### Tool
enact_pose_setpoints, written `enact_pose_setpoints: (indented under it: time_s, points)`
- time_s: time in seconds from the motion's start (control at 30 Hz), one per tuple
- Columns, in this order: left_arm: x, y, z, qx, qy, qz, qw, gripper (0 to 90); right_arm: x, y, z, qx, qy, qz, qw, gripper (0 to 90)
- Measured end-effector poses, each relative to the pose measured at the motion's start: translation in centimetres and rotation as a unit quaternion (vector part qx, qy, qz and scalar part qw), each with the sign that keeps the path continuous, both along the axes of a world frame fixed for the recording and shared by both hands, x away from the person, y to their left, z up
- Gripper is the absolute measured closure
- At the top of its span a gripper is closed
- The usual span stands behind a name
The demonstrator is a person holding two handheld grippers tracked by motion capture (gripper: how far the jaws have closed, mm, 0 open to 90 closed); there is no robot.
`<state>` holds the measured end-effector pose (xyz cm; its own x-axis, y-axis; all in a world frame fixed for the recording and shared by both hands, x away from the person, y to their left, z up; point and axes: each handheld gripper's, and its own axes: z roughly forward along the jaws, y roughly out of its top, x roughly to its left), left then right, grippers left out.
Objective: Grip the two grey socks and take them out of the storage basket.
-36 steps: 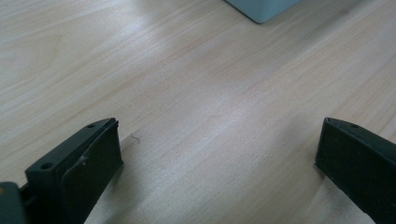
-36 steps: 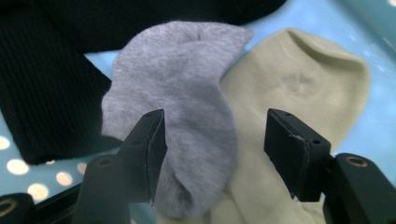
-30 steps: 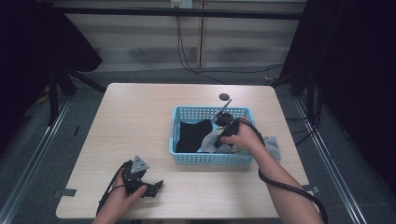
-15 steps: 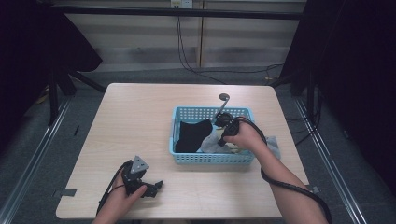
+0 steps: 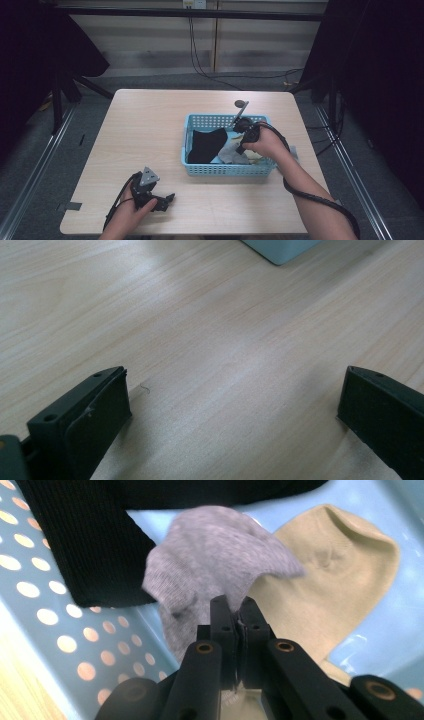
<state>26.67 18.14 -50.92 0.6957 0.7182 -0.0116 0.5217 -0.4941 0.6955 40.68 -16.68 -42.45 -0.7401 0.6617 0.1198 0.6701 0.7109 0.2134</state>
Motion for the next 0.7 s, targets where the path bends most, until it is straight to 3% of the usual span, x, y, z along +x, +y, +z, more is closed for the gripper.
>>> enact_pose_setpoints:
  time_s: [0.7]
  points:
    - [0.0,0.0,0.0,0.0,0.0,0.0,1.0,0.0,0.3,-1.5,3.0,-0.002,-0.016,-0.011,0.9998,87.9]
